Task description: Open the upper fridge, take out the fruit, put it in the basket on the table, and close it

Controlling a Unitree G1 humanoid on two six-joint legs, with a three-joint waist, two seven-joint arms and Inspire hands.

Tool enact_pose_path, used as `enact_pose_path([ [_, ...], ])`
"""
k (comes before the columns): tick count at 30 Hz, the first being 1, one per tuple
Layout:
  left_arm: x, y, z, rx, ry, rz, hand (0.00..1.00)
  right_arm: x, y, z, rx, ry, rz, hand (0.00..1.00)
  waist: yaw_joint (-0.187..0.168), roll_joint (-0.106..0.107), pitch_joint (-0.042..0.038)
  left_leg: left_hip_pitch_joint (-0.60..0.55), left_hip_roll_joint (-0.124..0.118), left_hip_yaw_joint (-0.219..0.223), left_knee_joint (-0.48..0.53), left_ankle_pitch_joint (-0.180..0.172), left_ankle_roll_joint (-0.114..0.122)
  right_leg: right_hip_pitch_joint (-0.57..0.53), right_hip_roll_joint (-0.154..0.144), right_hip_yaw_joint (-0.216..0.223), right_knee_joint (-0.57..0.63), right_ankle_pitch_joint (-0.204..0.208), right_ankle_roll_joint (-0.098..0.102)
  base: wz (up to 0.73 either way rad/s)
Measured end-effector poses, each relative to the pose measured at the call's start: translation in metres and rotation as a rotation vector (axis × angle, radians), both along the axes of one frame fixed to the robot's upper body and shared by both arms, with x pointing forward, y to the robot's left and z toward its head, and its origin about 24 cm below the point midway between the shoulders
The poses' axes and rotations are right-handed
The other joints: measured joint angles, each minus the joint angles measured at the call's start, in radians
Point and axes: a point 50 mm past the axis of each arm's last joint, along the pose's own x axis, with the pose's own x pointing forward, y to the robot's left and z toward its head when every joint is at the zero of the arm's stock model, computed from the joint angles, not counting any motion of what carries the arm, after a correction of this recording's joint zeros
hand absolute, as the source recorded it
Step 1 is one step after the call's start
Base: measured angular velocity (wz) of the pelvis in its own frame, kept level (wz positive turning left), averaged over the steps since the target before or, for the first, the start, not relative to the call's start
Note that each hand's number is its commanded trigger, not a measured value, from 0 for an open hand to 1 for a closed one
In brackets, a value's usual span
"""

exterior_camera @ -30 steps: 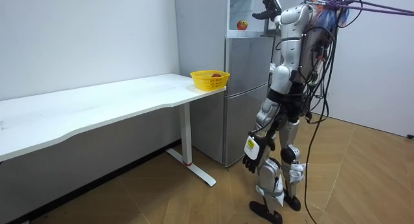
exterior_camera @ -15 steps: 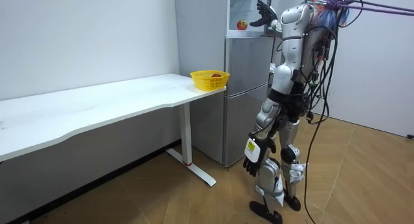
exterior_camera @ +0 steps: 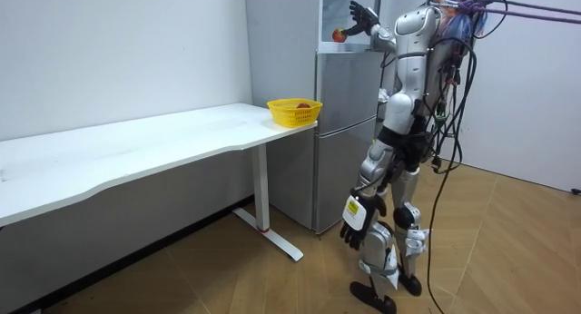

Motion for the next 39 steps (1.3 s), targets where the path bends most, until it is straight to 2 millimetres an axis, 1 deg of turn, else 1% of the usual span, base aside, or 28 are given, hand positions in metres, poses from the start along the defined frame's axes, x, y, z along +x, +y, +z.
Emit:
enact_pose_path([
  [4,-0.005,0.000,0.000,0.000,0.015,0.005,0.00,0.002,-0.004,0.007,0.012,-0.012,-0.003,0.00,0.001,-0.001,-0.0009,-0.002,0.000,-0.004,0.000,0.000,0.000,0.000,0.000,-0.004,0.000,0.000,0.000,0.01],
  [8,-0.005,0.001,0.000,0.000,0.022,0.007,0.00,0.007,-0.010,0.002,0.021,0.022,-0.028,0.00,0.001,-0.010,-0.0040,-0.004,0.000,-0.012,0.001,0.001,-0.002,0.000,0.000,-0.019,0.000,0.000,0.000,0.05],
  [11,-0.007,0.001,0.000,-0.001,0.030,0.008,0.00,0.009,-0.013,-0.003,0.018,0.055,-0.039,0.00,0.001,-0.018,-0.0008,-0.006,0.000,-0.014,0.001,0.002,-0.002,0.001,0.000,-0.026,0.000,0.000,0.000,0.03],
  [14,-0.007,0.002,0.001,-0.002,0.031,0.008,0.00,0.012,-0.014,-0.007,0.018,0.077,-0.043,0.00,0.001,-0.020,0.0009,-0.015,-0.001,-0.020,0.007,0.002,-0.002,-0.001,0.000,-0.030,0.000,0.000,0.000,0.06],
  [17,-0.006,0.002,0.001,-0.001,0.029,0.007,0.00,0.017,-0.020,-0.012,0.039,0.111,-0.069,0.00,0.003,-0.020,0.0015,-0.016,-0.001,-0.020,0.008,0.002,-0.002,-0.001,0.000,-0.028,0.000,0.000,0.000,0.01],
  [22,-0.008,0.003,0.001,0.004,0.037,0.010,0.00,0.020,-0.017,-0.019,0.047,0.148,-0.047,0.00,0.001,-0.017,0.0022,-0.016,-0.001,-0.021,0.011,0.002,-0.002,0.000,0.000,-0.032,0.000,0.000,0.000,0.01],
  [26,-0.007,0.003,0.001,0.006,0.033,0.012,0.00,0.025,-0.018,-0.020,0.062,0.173,-0.031,0.00,-0.001,-0.011,0.0026,-0.024,0.000,-0.024,0.019,0.002,-0.002,0.000,-0.002,-0.055,0.000,0.000,0.000,0.04],
  [29,-0.006,0.003,0.001,0.004,0.030,0.016,0.00,0.026,-0.019,-0.021,0.066,0.183,-0.028,0.00,0.002,-0.005,-0.0010,-0.031,0.001,-0.026,0.026,0.001,-0.002,-0.004,-0.002,-0.056,0.001,0.000,0.000,0.01],
  [33,-0.006,0.003,0.002,0.007,0.026,0.028,0.00,0.029,-0.012,-0.024,0.025,0.211,-0.005,0.00,0.002,0.004,-0.0069,-0.032,0.001,-0.026,0.029,0.001,-0.002,-0.004,-0.002,-0.057,0.003,0.000,-0.001,0.00],
  [35,-0.006,0.004,0.002,0.011,0.024,0.024,0.00,0.031,-0.010,-0.023,-0.002,0.226,-0.001,0.00,0.000,0.004,-0.0071,-0.033,0.001,-0.029,0.030,0.001,-0.002,-0.004,-0.002,-0.060,0.003,0.001,-0.002,0.02],
  [37,-0.004,0.004,0.002,0.015,0.018,0.019,0.00,0.034,-0.015,-0.021,-0.018,0.242,-0.021,0.00,0.000,0.003,-0.0076,-0.039,0.000,-0.036,0.032,0.002,-0.002,-0.005,-0.002,-0.066,0.003,0.002,-0.003,0.08],
  [38,-0.003,0.005,0.003,0.019,0.014,0.012,0.00,0.035,-0.018,-0.020,-0.027,0.250,-0.033,0.00,0.000,0.001,-0.0094,-0.047,0.000,-0.041,0.034,0.002,-0.002,-0.011,-0.002,-0.071,0.004,0.002,-0.003,0.13],
  [39,-0.002,0.006,0.003,0.025,0.009,0.003,0.00,0.035,-0.020,-0.017,-0.030,0.247,-0.041,0.00,0.000,-0.004,-0.0094,-0.058,0.000,-0.047,0.035,0.006,-0.003,-0.022,-0.003,-0.079,0.011,0.002,-0.003,0.14],
])
